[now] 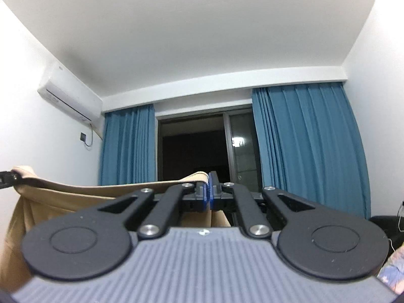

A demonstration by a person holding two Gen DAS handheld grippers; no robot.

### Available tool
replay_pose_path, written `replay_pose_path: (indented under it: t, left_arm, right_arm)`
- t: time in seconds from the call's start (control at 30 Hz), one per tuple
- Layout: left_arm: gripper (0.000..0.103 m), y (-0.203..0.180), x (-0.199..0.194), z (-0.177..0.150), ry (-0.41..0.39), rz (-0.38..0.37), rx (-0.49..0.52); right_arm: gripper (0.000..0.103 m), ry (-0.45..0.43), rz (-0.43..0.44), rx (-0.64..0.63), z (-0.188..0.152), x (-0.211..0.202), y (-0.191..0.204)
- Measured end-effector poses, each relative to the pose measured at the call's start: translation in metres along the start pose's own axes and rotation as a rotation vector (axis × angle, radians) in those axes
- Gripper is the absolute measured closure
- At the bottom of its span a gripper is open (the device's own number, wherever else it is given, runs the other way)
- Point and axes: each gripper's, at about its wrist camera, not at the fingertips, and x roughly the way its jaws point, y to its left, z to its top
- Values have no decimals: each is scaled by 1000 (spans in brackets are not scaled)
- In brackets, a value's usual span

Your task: Fold clothes

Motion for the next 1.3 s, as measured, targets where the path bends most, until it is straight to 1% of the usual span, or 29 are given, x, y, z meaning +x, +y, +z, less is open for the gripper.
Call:
replay_pose_path:
  t: [0.03,0.1,0.2,0.33,0.43,0.5,0.6,0.67,0.73,0.8,0.9,1.0,1.07,1.17,1.27,1.3]
  left_arm:
    - [97,-3,2,1,9,-2,8]
    - [97,-8,9,-7,48,-6,17]
    - [97,-11,31,-37,120,-12,8]
    - [97,-11,78,-98,223,2,6]
    - [97,-8,126,-147,287,14,10]
    - [97,-6,163,-182,333,22,3]
    - [96,5,220,-242,402,38,-1]
    - [96,5,262,-289,445,48,-1]
    - [94,6,304,-344,490,61,1]
    - [94,5,347,-409,548,75,14]
    - [94,14,402,-510,654,89,32]
    - [94,24,435,-614,760,105,31]
    - [94,29,452,-676,838,96,55]
    - [94,37,470,-741,932,84,58]
    - [93,44,482,-778,985,66,47]
    - [91,45,484,-784,990,59,45]
  right_arm:
    - [98,14,0,-2,3,4,-2]
    - [98,56,0,5,1,14,-8]
    - [98,139,-2,39,-22,34,-18]
    - [98,240,-34,23,-73,68,-25]
    - [98,299,-58,12,-116,99,-29]
    - [98,342,-74,14,-146,126,-34]
    - [98,411,-92,26,-205,177,-46]
    - [98,458,-104,34,-244,212,-54]
    - [98,510,-119,45,-295,245,-65]
    - [98,571,-136,63,-350,282,-77]
    - [98,692,-160,78,-444,330,-94]
    - [98,798,-178,82,-543,362,-109]
    - [98,872,-194,104,-597,372,-120]
    - [98,980,-197,178,-665,377,-135]
    - [97,1043,-190,206,-702,380,-143]
    - [97,1062,-179,215,-709,382,-145]
